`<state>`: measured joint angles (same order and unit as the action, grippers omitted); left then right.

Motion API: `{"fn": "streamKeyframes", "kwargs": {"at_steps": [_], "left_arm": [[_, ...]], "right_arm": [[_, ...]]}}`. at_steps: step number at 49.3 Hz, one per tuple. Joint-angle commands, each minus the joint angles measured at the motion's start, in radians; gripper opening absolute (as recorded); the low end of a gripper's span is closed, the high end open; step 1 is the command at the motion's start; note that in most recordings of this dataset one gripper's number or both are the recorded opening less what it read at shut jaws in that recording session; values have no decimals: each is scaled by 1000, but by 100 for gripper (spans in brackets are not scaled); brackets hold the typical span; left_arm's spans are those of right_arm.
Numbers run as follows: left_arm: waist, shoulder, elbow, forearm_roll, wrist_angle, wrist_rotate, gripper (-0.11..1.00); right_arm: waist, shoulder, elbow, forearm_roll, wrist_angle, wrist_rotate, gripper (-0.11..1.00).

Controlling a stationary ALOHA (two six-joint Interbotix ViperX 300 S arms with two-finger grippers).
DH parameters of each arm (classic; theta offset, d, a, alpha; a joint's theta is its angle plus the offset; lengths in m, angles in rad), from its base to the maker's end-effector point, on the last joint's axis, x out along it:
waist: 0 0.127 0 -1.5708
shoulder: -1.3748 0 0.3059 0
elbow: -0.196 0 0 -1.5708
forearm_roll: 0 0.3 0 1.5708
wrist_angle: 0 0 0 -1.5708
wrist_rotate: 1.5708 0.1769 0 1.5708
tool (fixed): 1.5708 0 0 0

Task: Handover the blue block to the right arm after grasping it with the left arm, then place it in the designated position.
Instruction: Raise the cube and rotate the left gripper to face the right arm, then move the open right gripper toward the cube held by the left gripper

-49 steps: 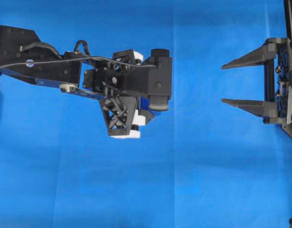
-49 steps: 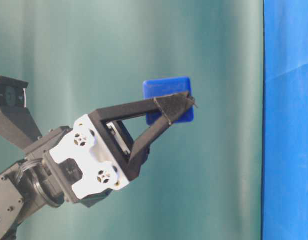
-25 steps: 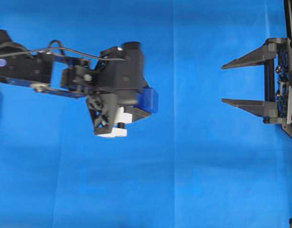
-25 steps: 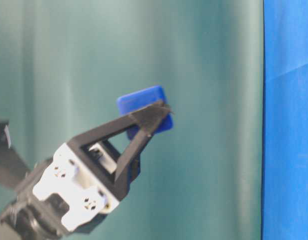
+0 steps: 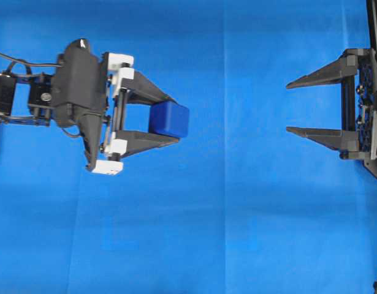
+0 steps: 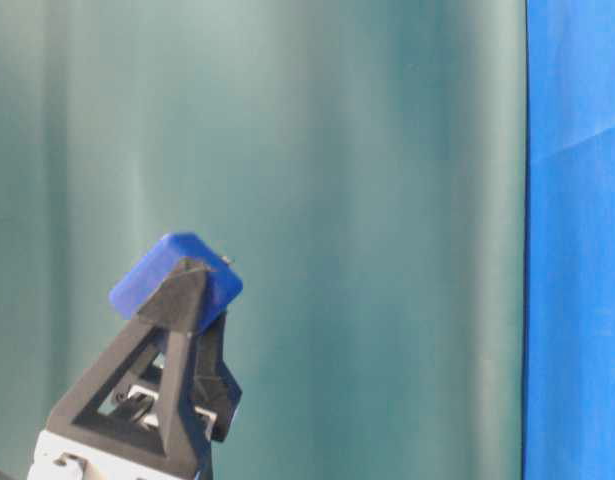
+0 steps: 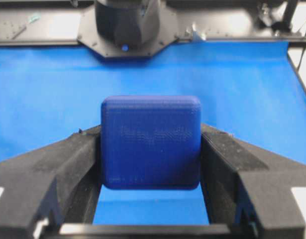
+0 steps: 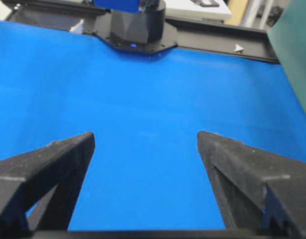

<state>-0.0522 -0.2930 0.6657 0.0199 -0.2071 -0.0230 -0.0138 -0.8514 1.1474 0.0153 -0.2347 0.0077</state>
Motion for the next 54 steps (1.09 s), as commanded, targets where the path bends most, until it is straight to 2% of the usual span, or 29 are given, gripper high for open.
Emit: {"fn": "streamKeyframes", "kwargs": {"at_steps": [1, 32, 42, 49, 54], "left_arm": [[-3, -25, -3, 2, -29, 2, 48], [-3, -26, 0, -2, -29, -2, 48], [-3, -26, 2, -2, -29, -2, 48], [-3, -26, 2, -2, -29, -2, 48], [-3, -26, 2, -2, -29, -2, 48]], "right_arm": [[-2, 5, -28, 0, -12, -2, 96], [-2, 6, -34, -9, -15, -12, 96], [-2, 5, -49, -91, 8, -55, 96], [-2, 5, -67, -178, 46, -133, 96], [-2, 2, -78, -219, 63, -202, 96]]}}
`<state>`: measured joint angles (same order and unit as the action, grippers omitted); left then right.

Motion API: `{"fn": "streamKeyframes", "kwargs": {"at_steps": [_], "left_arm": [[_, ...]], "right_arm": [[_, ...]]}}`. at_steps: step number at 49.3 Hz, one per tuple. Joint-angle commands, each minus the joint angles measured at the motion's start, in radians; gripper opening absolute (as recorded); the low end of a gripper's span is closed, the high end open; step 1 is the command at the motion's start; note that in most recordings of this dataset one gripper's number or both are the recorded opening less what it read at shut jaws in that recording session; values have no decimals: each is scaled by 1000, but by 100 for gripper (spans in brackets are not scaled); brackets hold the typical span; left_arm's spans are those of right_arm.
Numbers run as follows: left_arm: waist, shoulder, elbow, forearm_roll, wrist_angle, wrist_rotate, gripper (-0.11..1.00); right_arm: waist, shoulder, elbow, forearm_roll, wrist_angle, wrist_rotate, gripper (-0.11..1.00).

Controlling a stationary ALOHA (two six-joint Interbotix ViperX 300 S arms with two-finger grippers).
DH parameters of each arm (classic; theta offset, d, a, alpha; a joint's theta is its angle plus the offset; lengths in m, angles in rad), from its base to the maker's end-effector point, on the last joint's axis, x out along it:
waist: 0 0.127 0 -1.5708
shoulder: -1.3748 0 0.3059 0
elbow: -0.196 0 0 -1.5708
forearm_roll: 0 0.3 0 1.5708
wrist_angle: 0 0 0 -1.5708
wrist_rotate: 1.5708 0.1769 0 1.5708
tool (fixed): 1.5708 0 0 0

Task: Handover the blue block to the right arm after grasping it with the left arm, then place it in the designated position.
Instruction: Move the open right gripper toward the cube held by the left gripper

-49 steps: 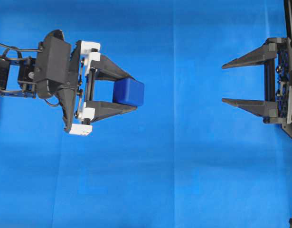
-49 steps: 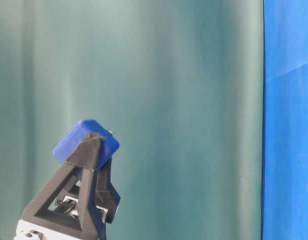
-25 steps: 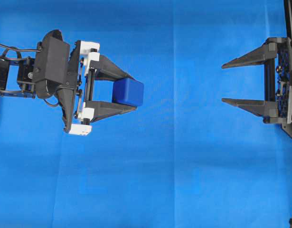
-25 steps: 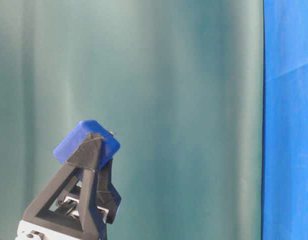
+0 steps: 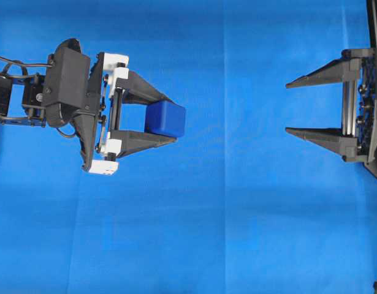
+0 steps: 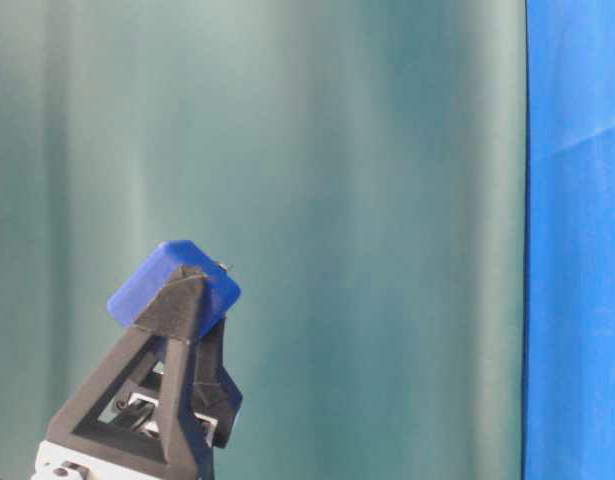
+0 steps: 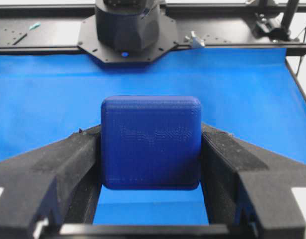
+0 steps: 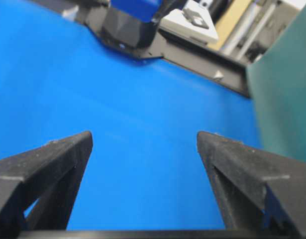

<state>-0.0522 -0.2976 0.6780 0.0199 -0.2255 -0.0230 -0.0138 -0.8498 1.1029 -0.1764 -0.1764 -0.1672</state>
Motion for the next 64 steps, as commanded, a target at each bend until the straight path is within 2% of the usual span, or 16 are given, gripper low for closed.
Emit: {"fn": "streamKeyframes", "kwargs": {"at_steps": [1, 6, 21, 33, 39, 44, 64], "left_arm": [[-3, -21, -11, -2, -11, -2, 48], [-3, -21, -11, -2, -15, -3, 48], [-3, -21, -11, -2, -17, -5, 48], [-2, -21, -12, -2, -17, -5, 48], [-3, -23, -12, -3, -17, -8, 48], [-3, -21, -11, -2, -17, -11, 48], [-3, -21, -11, -2, -17, -11, 48]], "right_arm": [[-2, 0, -35, -34, 6, -40, 96], [-2, -9, -44, -75, 11, -118, 95], [-2, -15, -49, -272, 5, -387, 95], [-2, -15, -52, -388, -12, -532, 95], [-2, -14, -52, -425, -43, -551, 95], [-2, -12, -51, -437, -63, -552, 95], [-2, -8, -51, -440, -66, -552, 95]]}}
